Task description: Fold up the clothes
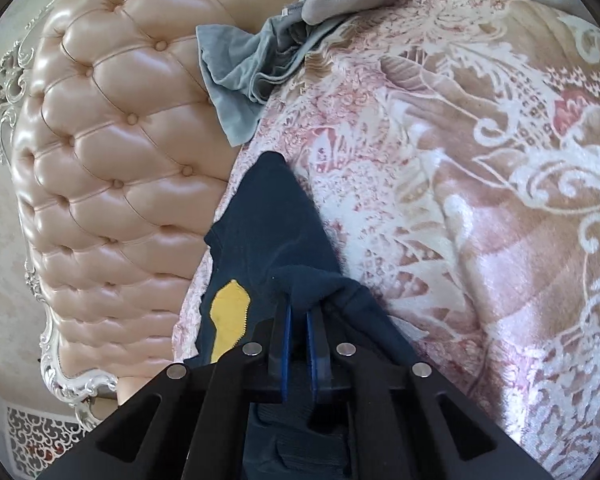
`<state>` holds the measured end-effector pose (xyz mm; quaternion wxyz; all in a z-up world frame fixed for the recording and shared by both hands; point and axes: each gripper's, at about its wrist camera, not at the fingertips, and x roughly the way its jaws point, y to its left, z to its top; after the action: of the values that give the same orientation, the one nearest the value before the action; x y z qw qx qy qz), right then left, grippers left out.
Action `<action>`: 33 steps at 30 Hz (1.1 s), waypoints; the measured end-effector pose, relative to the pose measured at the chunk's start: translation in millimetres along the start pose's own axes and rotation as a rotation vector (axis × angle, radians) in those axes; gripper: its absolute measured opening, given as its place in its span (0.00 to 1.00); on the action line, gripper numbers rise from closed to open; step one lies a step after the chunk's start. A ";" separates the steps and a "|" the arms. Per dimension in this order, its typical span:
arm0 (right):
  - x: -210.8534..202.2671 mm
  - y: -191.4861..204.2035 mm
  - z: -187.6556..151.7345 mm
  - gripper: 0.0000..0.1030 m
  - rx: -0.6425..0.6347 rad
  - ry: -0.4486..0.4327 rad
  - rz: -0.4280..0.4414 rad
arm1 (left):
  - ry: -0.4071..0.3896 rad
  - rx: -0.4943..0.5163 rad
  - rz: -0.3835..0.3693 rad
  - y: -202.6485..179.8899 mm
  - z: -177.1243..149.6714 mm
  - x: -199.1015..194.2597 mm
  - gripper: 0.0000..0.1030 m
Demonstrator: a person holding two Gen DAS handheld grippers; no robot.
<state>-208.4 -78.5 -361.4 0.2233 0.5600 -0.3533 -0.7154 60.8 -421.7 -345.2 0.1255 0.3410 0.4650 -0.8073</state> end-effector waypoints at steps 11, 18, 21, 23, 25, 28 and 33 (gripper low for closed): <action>9.7 -0.6 -0.4 0.05 0.034 0.040 -0.039 | 0.014 -0.011 0.015 1.0 -3.1 0.7 0.11; -11.3 11.2 3.1 0.15 0.020 0.083 -0.032 | -0.001 -0.068 -0.024 10.0 0.7 -13.3 0.37; -37.9 18.2 0.0 0.30 -0.080 0.059 -0.086 | -0.061 -0.062 0.005 14.3 1.3 -36.3 0.58; -49.1 20.7 -5.7 0.41 -0.149 0.056 -0.117 | -0.097 -0.056 0.013 16.3 1.1 -47.0 0.58; -47.5 25.9 -16.4 0.42 -0.219 0.092 -0.097 | -0.115 -0.064 -0.040 15.3 0.5 -53.1 0.58; -35.9 31.4 -26.8 0.42 -0.261 0.135 -0.062 | -0.107 -0.020 -0.121 0.8 -2.8 -51.2 0.58; -9.6 38.6 -34.2 0.42 -0.320 0.195 -0.110 | -0.087 -0.014 -0.115 -4.1 -2.1 -41.3 0.58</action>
<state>-176.0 -105.5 -330.2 0.3031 0.6026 -0.1806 -0.7159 90.0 -422.5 -315.6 0.1012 0.2774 0.4834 -0.8241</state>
